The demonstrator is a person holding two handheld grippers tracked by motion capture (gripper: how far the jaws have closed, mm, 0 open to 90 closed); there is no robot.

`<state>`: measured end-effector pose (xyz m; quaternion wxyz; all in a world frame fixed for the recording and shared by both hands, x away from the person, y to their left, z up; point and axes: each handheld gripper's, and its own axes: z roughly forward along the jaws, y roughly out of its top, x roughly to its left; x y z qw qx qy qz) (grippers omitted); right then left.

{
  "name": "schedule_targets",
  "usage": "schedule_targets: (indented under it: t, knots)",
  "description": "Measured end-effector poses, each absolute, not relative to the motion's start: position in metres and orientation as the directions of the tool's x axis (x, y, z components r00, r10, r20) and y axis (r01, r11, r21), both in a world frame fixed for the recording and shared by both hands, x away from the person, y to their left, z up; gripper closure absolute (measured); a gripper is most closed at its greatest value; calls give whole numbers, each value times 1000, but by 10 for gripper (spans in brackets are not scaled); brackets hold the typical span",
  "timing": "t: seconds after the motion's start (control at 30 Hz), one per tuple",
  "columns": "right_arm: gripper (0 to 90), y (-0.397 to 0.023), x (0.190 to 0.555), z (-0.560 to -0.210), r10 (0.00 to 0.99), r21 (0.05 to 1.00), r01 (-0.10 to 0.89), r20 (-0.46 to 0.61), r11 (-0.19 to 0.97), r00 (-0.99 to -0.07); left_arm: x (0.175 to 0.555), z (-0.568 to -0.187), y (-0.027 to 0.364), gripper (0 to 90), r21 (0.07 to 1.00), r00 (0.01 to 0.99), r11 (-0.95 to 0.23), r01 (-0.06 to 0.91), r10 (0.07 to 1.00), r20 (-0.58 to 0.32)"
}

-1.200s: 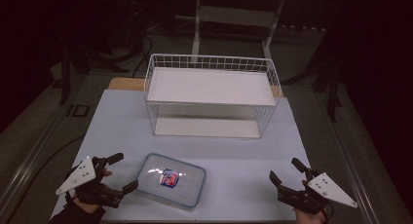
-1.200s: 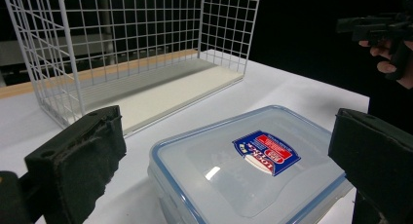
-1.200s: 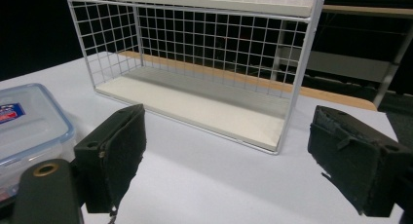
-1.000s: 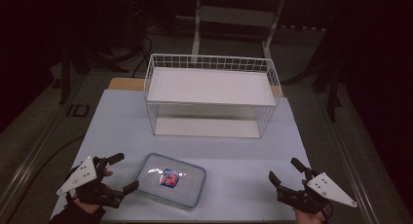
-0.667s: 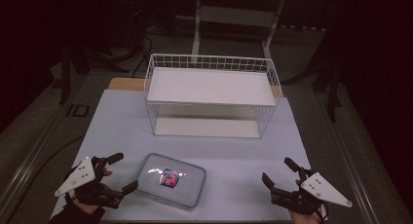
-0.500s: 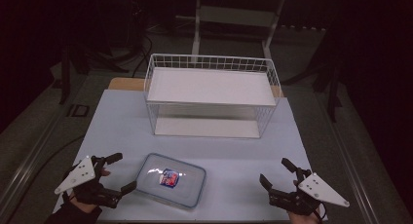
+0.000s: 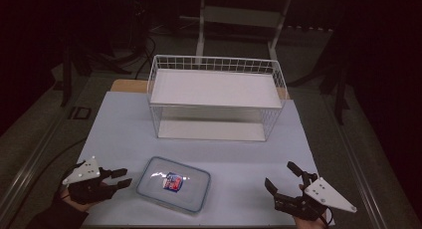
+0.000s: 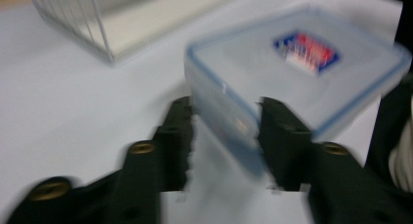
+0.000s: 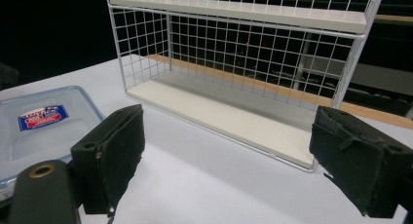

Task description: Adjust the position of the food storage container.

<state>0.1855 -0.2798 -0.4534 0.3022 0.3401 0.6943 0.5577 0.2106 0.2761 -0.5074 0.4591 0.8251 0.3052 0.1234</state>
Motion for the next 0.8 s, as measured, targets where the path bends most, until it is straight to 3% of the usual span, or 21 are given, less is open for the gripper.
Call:
schedule_targets:
  t: [0.17, 0.2, 0.3, 0.8]
  knots:
    - [130, -279, 185, -454, 809, 980, 130, -45, 149, -586, 215, -520, 265, 717, 778, 802, -469, 418, 593, -73]
    - [129, -280, 185, -454, 810, 981, 131, -41, 144, -585, 215, -522, 264, 803, 769, 807, -486, 417, 587, -67]
    - [129, -282, 186, -454, 809, 982, 130, -36, 138, -586, 217, -525, 261, 889, 746, 803, -519, 417, 594, -35]
    - [129, -284, 188, -455, 812, 981, 143, -23, 130, -583, 220, -530, 251, 898, 730, 839, -549, 407, 540, -62]
